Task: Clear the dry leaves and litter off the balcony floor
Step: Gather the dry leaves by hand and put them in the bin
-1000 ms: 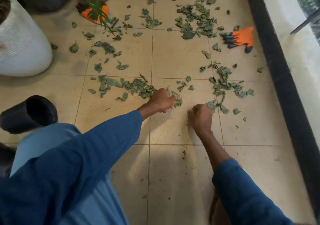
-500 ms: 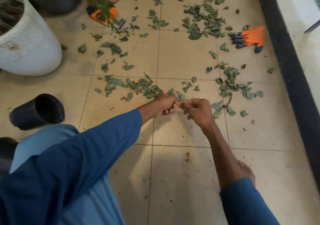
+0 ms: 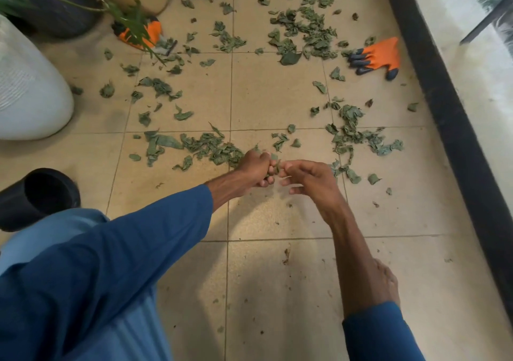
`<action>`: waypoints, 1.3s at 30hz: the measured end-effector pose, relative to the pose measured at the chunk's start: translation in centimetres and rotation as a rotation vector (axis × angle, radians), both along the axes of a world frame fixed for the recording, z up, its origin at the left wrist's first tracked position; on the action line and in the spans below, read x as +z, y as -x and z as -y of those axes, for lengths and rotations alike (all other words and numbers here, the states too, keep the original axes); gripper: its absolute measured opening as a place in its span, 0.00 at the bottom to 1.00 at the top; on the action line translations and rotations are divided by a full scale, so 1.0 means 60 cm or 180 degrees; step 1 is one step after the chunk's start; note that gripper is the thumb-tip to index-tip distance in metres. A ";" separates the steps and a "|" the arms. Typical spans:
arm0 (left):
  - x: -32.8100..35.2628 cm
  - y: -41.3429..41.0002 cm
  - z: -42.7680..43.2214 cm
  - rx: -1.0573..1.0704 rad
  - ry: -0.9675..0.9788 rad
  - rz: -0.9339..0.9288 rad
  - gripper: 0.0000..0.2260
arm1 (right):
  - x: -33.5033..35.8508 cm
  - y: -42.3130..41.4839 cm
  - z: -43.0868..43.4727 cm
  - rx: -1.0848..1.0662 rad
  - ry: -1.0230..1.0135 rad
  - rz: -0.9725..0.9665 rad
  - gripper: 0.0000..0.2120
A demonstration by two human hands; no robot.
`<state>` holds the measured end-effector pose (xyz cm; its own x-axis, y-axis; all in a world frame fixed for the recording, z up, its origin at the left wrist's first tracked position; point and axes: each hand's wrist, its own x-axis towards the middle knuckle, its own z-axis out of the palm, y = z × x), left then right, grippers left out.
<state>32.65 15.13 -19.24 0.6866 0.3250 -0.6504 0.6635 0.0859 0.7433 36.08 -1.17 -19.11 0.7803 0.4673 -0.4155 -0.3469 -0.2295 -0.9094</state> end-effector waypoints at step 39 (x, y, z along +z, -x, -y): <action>0.011 0.026 -0.024 -0.0882 0.0069 0.0095 0.16 | -0.093 -0.084 0.062 0.0095 0.2630 0.1653 0.06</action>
